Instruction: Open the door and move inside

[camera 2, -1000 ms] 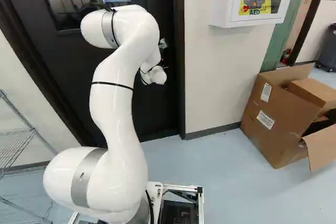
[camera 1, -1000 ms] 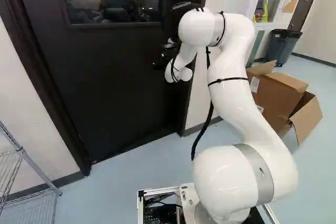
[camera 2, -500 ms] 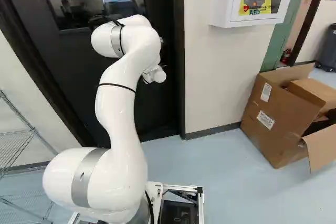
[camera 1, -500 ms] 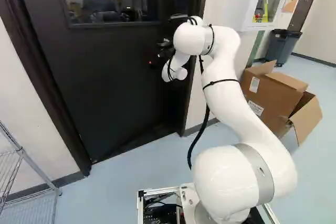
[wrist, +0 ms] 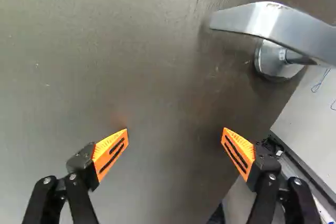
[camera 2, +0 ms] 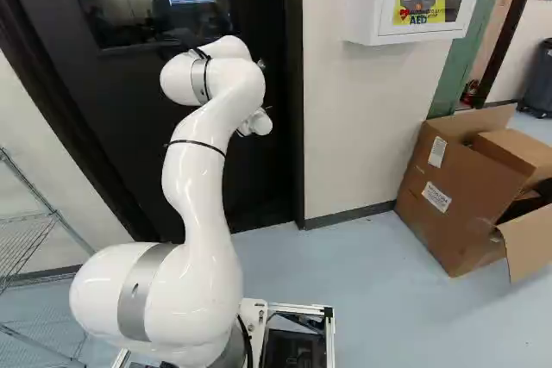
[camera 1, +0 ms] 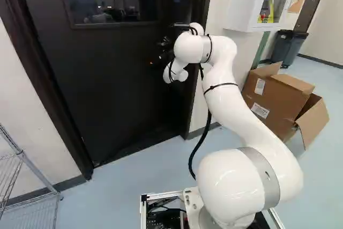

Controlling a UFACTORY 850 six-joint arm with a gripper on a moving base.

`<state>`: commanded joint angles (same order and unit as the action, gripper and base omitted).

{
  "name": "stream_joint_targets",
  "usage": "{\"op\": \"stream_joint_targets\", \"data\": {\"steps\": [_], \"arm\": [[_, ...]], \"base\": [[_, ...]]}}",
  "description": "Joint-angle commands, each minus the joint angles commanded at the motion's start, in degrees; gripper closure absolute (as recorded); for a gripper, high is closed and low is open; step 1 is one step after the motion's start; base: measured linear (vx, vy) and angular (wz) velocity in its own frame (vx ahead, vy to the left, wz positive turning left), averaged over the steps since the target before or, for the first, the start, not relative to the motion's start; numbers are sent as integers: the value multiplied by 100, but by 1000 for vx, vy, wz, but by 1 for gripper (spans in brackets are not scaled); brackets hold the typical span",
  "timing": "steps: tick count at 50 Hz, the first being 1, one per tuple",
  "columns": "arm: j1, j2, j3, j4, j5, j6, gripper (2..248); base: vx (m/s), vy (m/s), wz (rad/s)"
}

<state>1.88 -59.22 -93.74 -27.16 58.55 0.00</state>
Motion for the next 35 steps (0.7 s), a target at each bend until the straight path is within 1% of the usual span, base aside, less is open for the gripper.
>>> {"op": "stream_joint_targets", "data": {"steps": [7,35], "arm": [[4,134,202,0,0,0,3],[50,956,1425,0,0,0,3]], "base": [[0,0,0],[0,0,0]]}}
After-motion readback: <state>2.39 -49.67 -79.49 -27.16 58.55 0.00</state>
